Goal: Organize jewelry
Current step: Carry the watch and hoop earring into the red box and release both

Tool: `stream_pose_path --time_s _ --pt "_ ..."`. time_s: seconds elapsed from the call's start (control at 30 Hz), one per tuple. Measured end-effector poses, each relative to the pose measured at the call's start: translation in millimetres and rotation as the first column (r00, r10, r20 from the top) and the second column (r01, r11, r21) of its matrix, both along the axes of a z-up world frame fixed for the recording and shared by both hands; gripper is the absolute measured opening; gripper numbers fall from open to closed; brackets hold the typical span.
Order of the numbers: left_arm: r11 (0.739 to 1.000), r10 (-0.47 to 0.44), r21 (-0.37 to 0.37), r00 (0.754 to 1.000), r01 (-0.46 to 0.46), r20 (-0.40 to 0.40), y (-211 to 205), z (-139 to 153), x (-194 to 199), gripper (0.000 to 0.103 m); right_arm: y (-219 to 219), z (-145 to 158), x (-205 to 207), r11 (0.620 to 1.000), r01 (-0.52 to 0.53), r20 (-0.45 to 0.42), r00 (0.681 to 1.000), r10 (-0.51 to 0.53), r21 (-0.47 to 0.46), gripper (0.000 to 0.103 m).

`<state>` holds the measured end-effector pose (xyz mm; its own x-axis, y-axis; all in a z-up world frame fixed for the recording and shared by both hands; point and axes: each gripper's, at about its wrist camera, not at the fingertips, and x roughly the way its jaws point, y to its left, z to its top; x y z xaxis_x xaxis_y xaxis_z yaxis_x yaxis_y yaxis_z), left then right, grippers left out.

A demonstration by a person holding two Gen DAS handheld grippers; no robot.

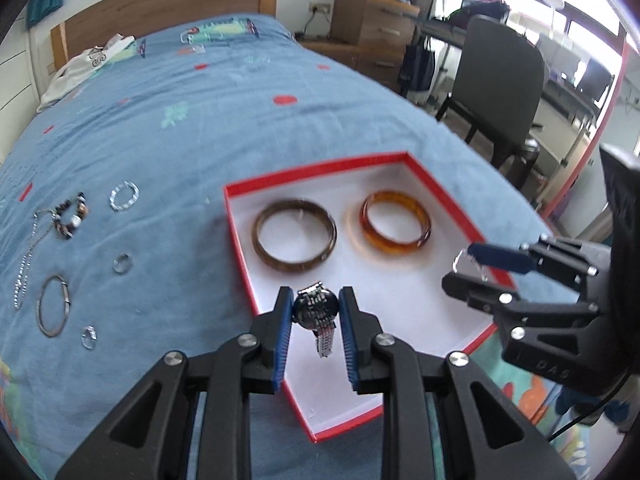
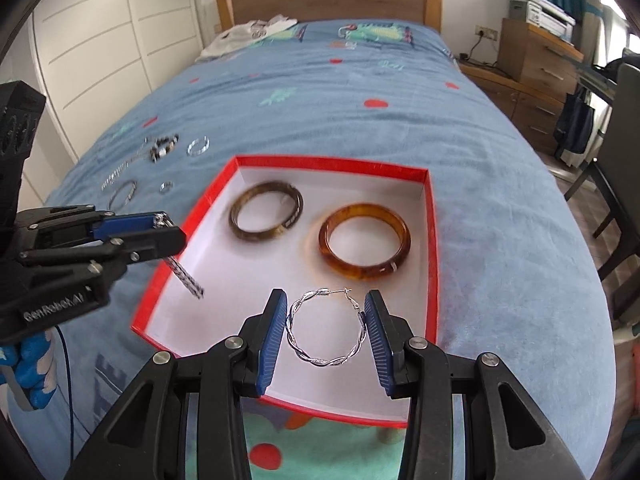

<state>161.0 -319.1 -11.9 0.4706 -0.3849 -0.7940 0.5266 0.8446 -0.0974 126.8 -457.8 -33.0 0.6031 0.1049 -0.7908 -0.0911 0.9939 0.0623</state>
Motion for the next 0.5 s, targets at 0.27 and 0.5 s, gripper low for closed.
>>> stream_pose_path --time_s 0.27,0.5 --pt "0.997 -0.033 0.076 0.999 0.033 -0.006 -4 -31 5 0.022 -2 -23 5 0.996 -0.079 -0.067 0.995 0.075 -0.051 0.04" --pt "0.99 -0.087 0.113 0.996 0.087 -0.007 -13 -44 4 0.022 4 -36 3 0.977 -0.182 -0.127 0.978 0.167 -0.109 0.04"
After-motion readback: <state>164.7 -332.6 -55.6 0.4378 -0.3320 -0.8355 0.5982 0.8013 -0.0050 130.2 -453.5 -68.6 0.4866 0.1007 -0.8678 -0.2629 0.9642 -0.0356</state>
